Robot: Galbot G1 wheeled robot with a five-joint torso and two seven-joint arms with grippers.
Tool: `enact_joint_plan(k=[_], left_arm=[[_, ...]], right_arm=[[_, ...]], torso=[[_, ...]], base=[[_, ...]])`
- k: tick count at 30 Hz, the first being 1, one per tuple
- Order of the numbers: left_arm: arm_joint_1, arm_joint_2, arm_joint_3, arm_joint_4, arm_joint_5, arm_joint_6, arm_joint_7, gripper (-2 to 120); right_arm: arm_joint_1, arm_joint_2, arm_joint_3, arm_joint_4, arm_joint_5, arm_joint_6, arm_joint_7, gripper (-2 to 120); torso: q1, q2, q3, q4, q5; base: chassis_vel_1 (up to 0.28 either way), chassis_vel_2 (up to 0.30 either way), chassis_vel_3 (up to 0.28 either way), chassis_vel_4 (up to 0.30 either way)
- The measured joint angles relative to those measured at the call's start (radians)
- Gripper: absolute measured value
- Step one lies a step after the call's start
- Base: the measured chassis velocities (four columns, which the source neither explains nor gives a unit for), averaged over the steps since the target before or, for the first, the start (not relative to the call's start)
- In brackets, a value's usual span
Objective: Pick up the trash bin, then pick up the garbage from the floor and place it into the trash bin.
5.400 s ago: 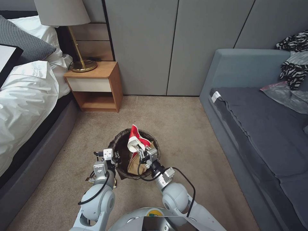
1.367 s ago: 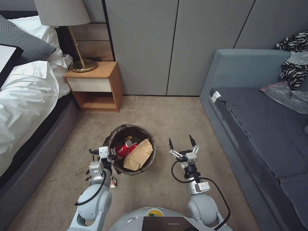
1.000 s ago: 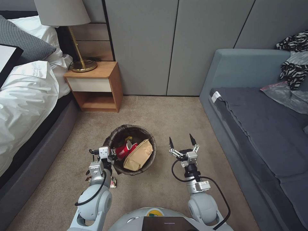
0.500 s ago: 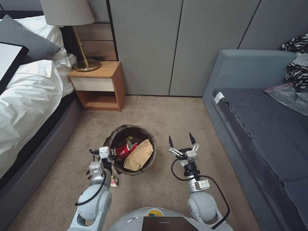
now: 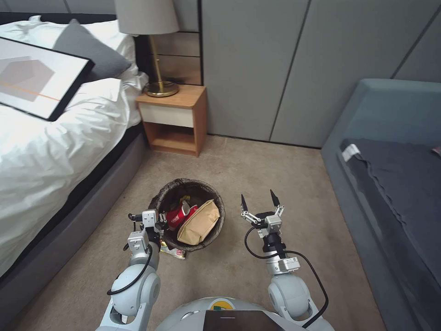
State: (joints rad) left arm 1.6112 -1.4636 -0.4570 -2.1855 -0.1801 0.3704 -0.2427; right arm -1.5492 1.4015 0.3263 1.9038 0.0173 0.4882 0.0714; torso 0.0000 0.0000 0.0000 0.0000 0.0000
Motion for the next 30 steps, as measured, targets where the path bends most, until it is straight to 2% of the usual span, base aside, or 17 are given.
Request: enact_joint_plan(k=[27, 30], left_arm=[[0.001, -0.001, 0.002, 0.006, 0.009, -0.023, 0.007, 3], [0.001, -0.001, 0.003, 0.006, 0.009, -0.025, 0.009, 3]], right_arm=[[0.005, 0.001, -0.009, 0.002, -0.001, -0.003, -0.003, 100], [0.005, 0.002, -0.011, 0.002, 0.000, -0.005, -0.004, 100]], torso=[[0.000, 0.000, 0.000, 0.0004, 0.0000], [0.000, 0.000, 0.000, -0.0002, 0.0000]], base=[[0.123, 0.118, 0.117, 0.115], [0.024, 0.013, 0.017, 0.021]])
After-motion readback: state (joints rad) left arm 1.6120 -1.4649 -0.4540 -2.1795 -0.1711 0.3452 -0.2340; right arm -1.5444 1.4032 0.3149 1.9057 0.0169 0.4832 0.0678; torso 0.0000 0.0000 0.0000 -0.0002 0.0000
